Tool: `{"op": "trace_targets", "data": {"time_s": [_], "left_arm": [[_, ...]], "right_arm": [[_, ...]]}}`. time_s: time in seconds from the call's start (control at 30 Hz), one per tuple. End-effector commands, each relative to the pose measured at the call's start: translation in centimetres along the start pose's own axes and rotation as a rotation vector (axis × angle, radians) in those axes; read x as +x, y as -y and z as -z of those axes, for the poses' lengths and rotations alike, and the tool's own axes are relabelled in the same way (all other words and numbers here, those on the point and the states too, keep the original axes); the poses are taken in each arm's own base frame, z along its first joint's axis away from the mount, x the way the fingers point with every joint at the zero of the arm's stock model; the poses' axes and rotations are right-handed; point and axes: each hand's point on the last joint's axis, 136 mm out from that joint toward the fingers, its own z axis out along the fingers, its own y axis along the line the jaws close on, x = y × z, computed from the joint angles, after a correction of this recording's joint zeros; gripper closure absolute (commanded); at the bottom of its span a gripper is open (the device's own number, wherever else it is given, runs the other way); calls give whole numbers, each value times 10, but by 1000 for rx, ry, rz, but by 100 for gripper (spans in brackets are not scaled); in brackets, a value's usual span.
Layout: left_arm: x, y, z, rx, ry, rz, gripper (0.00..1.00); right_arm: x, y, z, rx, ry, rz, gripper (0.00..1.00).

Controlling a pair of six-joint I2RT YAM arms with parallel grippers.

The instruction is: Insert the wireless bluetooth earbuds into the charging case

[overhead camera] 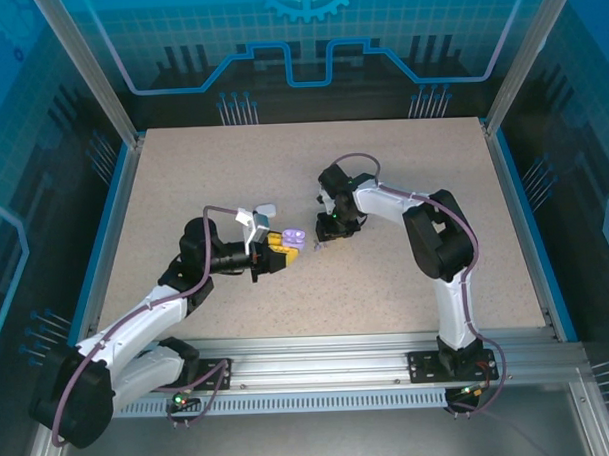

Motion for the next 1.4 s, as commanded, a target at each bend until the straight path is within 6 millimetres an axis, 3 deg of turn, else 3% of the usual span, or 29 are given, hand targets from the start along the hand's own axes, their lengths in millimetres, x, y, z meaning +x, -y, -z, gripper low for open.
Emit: {"op": "trace_targets", "data": {"time_s": [0.0, 0.7, 1.07, 1.37], "left_arm": [[-2, -3, 2, -11, 5, -4, 86], [0, -4, 1, -14, -3, 5, 87], [-3, -4, 2, -17, 0, 2, 86], [-2, -4, 2, -19, -4, 6, 86]], "right_arm": [[9, 5, 2, 59, -28, -15, 66], [23, -2, -10, 70, -64, -23, 63], [25, -7, -11, 72, -67, -15, 73], [19, -8, 2, 67, -26, -15, 76]]}}
